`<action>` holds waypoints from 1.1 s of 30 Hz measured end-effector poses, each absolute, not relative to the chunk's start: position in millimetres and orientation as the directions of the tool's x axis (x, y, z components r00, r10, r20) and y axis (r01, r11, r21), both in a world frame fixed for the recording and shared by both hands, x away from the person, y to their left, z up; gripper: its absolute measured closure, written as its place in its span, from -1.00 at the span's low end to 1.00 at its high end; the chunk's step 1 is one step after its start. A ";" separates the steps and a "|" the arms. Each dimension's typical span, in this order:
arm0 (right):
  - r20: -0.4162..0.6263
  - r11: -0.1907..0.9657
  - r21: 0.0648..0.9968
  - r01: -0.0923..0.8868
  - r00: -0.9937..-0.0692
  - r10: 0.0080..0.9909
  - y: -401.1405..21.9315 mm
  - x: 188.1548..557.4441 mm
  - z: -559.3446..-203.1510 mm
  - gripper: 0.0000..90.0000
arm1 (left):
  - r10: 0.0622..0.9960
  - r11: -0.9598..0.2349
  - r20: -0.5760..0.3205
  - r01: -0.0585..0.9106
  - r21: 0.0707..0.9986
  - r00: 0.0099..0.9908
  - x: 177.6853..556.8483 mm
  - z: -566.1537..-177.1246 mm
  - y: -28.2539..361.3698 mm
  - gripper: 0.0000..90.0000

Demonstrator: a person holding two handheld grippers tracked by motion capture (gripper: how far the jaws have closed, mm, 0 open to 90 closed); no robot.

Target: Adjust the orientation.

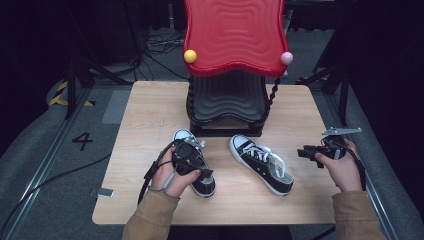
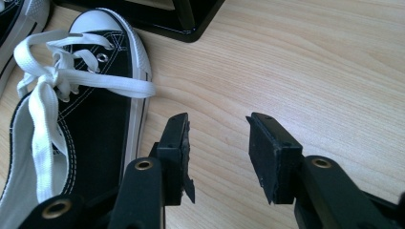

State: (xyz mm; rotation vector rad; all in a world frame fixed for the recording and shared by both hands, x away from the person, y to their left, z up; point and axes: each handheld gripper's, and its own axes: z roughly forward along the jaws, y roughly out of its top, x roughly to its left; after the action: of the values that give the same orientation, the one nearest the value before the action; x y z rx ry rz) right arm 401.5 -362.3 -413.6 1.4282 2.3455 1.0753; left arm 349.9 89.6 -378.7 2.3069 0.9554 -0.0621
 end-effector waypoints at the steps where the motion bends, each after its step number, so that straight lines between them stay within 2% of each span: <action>1: 0.197 0.273 0.666 0.694 -0.516 0.833 -362.3 401.6 -413.9 0.31 | 0.615 -0.542 -0.274 0.649 0.534 0.739 349.7 -379.3 88.1 -0.01; 16: 0.174 0.296 0.654 0.697 -0.519 0.837 -357.5 403.1 -418.6 0.21 | 0.612 -0.621 -0.290 0.674 0.399 0.736 352.5 -408.3 65.0 -0.01; 19: 0.169 0.300 0.652 0.697 -0.519 0.838 -356.6 403.6 -419.9 0.18 | 0.615 -0.631 -0.291 0.679 0.375 0.733 353.5 -414.1 62.0 0.13; 22: 0.166 0.300 0.651 0.698 -0.517 0.840 -356.4 403.6 -420.3 0.17 | 0.607 -0.632 -0.317 0.685 0.363 0.729 353.2 -416.4 60.0 0.37; 24: 0.166 0.302 0.650 0.697 -0.518 0.839 -356.2 403.6 -420.4 0.17 | 0.612 -0.630 -0.317 0.689 0.359 0.725 352.8 -415.6 59.9 0.40; 29: 0.152 0.308 0.652 0.693 -0.517 0.842 -354.6 404.2 -422.9 0.11 | 0.614 -0.623 -0.331 0.697 0.355 0.717 350.1 -407.5 66.3 0.68; 33: 0.146 0.309 0.657 0.688 -0.517 0.843 -354.8 406.5 -422.1 0.11 | 0.624 -0.612 -0.333 0.707 0.354 0.707 344.3 -397.3 76.3 0.76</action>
State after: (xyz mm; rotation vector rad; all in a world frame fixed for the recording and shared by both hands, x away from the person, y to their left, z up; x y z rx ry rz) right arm 406.5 -354.8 -422.1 1.4020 2.3494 1.0044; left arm 344.3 76.3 -397.3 2.4515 1.0223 -0.2422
